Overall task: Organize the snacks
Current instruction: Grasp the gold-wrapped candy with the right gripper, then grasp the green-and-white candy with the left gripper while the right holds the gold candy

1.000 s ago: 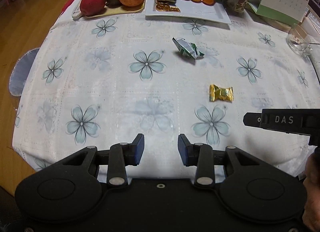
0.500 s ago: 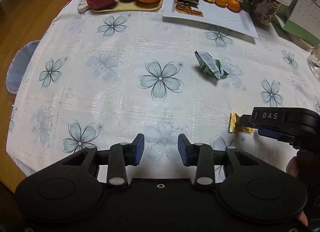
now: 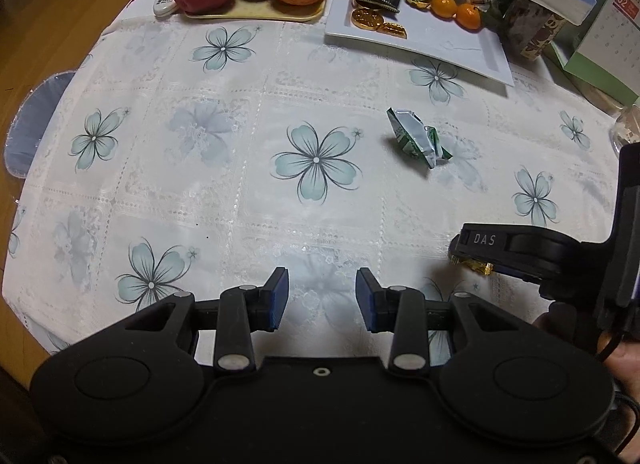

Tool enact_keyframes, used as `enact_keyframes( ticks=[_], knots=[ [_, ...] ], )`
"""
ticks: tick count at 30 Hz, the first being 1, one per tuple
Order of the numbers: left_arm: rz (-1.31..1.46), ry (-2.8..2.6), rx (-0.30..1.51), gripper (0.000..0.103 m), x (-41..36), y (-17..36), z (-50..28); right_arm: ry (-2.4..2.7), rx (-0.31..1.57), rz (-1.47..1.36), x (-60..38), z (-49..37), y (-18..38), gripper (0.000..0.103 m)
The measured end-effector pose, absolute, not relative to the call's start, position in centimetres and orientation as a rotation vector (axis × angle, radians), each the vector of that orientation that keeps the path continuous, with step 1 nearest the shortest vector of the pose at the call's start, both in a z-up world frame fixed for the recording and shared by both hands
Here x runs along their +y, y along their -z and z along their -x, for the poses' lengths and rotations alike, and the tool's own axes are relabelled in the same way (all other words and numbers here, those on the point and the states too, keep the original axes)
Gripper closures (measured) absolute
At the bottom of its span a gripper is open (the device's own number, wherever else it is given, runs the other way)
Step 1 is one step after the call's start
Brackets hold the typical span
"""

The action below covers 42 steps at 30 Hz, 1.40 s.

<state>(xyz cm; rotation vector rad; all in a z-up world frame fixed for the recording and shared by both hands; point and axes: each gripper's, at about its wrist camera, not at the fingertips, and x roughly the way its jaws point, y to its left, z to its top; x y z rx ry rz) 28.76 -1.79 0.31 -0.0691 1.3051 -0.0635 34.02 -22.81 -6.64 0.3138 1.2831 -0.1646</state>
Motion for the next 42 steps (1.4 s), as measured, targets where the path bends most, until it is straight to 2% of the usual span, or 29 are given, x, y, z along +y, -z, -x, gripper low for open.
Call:
enact_keyframes(
  ticks=[16, 28, 42],
  knots=[
    [0.153, 0.076, 1.278, 0.056, -2.0, 0.7, -29.0, 0.162, 1.329, -0.356, -26.4, -30.9, 4.4, 0.069],
    [0.051, 0.034, 1.306, 0.056, -4.7, 2.8, -28.9, 0.202, 1.326, -0.328, -29.3, -29.3, 3.3, 0.069],
    [-0.097, 0.032, 1.190, 0.056, -10.0, -0.7, -35.1, 0.204, 1.309, -0.402, -29.9, -30.1, 1.6, 0.069]
  ],
)
